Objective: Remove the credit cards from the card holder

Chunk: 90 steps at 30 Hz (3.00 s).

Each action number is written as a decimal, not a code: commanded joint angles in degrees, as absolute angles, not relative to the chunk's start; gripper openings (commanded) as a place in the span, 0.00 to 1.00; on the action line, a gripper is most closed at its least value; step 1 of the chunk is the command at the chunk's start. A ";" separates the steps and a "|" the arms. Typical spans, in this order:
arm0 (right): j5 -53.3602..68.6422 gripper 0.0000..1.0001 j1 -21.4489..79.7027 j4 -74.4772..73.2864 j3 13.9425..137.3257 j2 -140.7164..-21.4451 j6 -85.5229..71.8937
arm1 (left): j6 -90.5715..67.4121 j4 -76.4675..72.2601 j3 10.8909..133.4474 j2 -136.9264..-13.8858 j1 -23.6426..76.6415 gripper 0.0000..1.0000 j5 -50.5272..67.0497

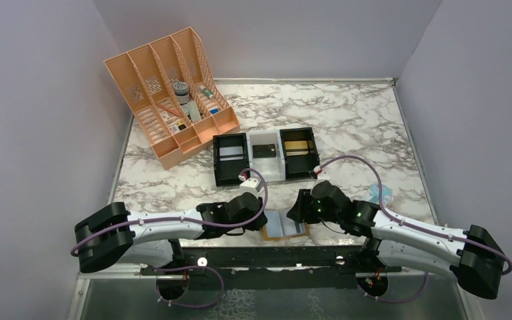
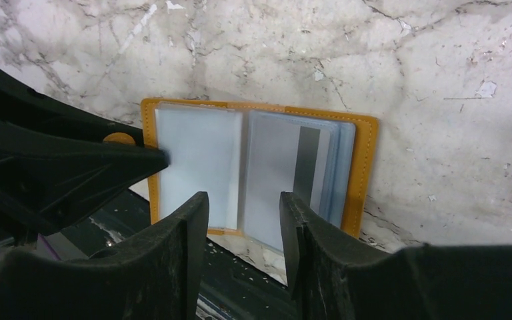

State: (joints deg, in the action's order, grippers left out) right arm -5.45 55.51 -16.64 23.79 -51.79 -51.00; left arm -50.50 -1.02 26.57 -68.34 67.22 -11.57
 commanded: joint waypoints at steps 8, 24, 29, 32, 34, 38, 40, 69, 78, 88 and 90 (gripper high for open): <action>-9.23 0.42 55.71 -21.39 24.97 -56.44 -50.25 | -50.07 -2.25 27.39 -70.55 68.16 0.14 -11.86; -4.03 0.43 55.71 -18.69 23.74 -59.07 -50.39 | -52.32 -2.29 26.14 -70.23 68.76 0.10 -13.43; -4.79 0.45 55.71 -20.63 24.72 -56.34 -50.55 | -52.67 -2.14 25.58 -69.01 69.02 0.09 -14.19; -4.16 0.45 55.68 -20.79 24.49 -55.29 -50.50 | -53.07 -2.22 24.93 -68.19 69.06 0.09 -14.67; -3.03 0.44 55.72 -20.18 23.87 -55.64 -50.31 | -53.16 -2.28 24.58 -67.83 69.07 0.09 -14.76; -1.68 0.44 55.71 -18.72 21.95 -57.06 -51.25 | -53.35 -2.28 24.08 -67.42 69.14 0.09 -14.83; -1.01 0.43 55.67 -17.43 21.21 -57.56 -51.52 | -53.35 -2.23 24.08 -67.49 69.12 0.09 -14.85; -0.63 0.51 55.66 -18.69 21.74 -53.76 -52.04 | -53.88 -2.72 24.19 -68.88 69.46 0.09 -15.63; 0.26 0.49 55.71 -15.23 21.19 -57.10 -51.95 | -53.66 -2.72 24.27 -68.99 69.46 0.08 -15.73; -1.52 0.50 55.66 -19.62 22.80 -53.03 -51.77 | -53.61 -2.72 24.59 -69.32 69.51 0.08 -15.75; -1.71 0.50 55.72 -20.12 23.17 -53.21 -51.82 | -53.52 -2.68 24.82 -69.58 69.45 0.09 -15.73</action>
